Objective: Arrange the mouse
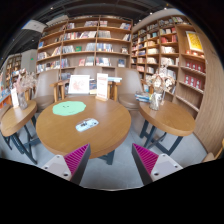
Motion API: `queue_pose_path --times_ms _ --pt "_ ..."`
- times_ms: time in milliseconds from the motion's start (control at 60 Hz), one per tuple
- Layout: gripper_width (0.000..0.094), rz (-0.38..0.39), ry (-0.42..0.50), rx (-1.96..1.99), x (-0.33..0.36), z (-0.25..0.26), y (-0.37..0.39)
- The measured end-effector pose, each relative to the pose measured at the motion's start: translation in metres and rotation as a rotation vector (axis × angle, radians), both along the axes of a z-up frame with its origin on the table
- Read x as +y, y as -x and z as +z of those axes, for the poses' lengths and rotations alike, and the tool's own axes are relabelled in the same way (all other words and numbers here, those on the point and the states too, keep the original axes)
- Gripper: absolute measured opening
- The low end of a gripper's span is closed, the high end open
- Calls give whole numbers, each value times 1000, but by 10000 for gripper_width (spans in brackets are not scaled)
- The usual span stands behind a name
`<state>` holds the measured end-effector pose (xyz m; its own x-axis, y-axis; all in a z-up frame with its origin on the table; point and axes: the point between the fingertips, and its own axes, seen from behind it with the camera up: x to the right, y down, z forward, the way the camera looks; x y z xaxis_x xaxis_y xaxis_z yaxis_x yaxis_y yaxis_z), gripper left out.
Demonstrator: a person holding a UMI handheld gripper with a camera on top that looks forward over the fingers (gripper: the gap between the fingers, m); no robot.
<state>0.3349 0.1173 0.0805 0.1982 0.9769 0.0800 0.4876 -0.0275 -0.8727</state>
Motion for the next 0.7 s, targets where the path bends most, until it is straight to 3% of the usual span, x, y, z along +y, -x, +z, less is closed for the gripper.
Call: queue_pose_path --times_ms 317,533,700 --pt "854 87 32 -30 -64 -25 41" --pt "853 201 4 -11 -117 -41 73" --pt "854 204 -1 -5 -132 -52 101"
